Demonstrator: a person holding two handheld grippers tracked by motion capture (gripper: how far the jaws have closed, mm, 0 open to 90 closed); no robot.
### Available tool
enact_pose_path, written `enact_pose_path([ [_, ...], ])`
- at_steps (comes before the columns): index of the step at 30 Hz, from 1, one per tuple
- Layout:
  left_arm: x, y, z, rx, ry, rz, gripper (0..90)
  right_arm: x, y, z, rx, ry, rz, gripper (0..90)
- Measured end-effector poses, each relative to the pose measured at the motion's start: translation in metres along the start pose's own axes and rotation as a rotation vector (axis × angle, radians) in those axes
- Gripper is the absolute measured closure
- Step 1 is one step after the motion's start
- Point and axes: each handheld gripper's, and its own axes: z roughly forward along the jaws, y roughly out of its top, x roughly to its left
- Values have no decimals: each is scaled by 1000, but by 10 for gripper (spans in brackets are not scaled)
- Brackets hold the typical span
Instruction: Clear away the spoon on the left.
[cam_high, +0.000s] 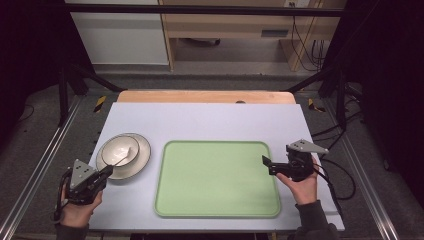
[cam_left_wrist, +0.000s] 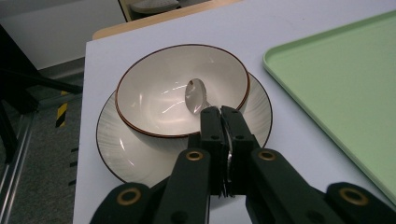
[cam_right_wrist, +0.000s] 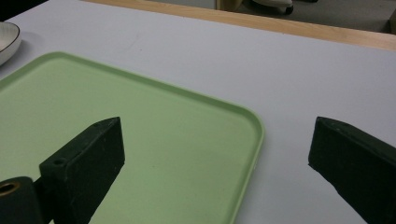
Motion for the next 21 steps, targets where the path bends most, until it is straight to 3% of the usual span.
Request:
enact_pose_path([
  [12,0,1,-3,-18,4,-10,888,0,0,0,2,-1,-5,39],
  [21,-2,5,-11,-61,6,-1,890,0,0,0,1,3,-4,39],
])
